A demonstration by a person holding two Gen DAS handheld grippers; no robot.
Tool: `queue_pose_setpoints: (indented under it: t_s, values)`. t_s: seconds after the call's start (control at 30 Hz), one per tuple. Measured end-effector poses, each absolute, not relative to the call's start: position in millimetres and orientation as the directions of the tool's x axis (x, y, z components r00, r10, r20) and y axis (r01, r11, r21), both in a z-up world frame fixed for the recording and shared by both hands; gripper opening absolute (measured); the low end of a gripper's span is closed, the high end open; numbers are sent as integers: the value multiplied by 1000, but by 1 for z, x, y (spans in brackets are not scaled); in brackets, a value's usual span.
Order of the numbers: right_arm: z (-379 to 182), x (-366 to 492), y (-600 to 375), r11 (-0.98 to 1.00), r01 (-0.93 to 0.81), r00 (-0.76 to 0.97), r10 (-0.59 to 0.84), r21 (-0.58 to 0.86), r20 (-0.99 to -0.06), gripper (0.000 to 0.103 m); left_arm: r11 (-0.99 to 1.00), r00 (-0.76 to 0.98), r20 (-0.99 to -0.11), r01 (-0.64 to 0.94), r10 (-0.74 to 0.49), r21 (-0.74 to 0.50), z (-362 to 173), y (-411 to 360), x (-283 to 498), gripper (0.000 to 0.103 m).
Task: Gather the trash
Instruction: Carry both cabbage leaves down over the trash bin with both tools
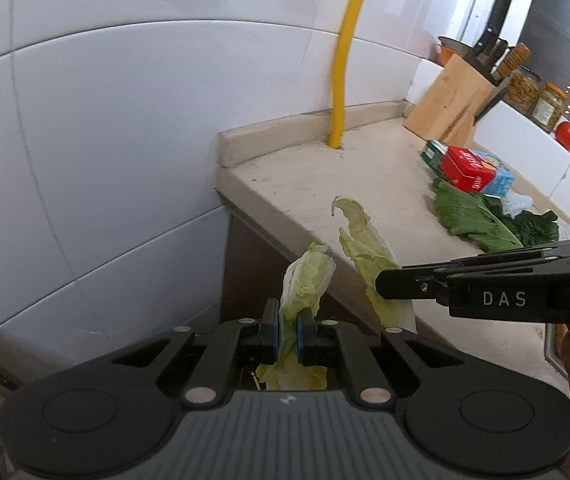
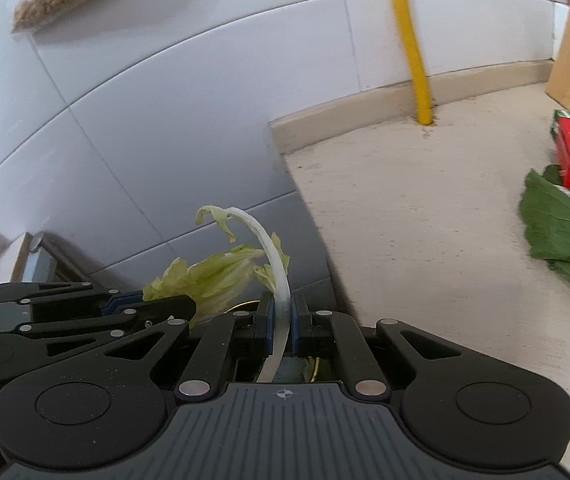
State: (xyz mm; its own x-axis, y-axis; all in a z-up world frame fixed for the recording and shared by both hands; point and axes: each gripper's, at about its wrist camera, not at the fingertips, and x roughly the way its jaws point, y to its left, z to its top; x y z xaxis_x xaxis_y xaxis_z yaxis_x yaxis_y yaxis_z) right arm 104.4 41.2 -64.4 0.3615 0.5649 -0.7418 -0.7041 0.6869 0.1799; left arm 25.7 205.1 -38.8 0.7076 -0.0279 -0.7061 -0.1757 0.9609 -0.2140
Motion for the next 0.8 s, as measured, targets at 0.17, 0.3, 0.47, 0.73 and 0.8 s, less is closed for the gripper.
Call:
queue_pose_setpoints:
  t_s: [0.17,0.3,0.47,0.73,0.8]
  values:
    - [-67,96,55,665,-725,340,571,178,-747,12,955,708,-706,-205,-7,-215,-41,218,17,6]
    - [-69,90,68,649,-741,328,574,173,-751,12,949,711,-703,-233,17,-213,-42,228,10,6]
    - [-70,86,83,626,-762,312,580,166,-753,12,940,716,-696,-266,44,-213,-41,238,5,6]
    - [-73,77,103,591,-792,285,581,154,-762,12,924,709,-701,-319,83,-213,-48,253,-3,6]
    - [-74,76,108,586,-796,281,577,149,-767,12,918,704,-704,-333,92,-213,-51,257,-3,6]
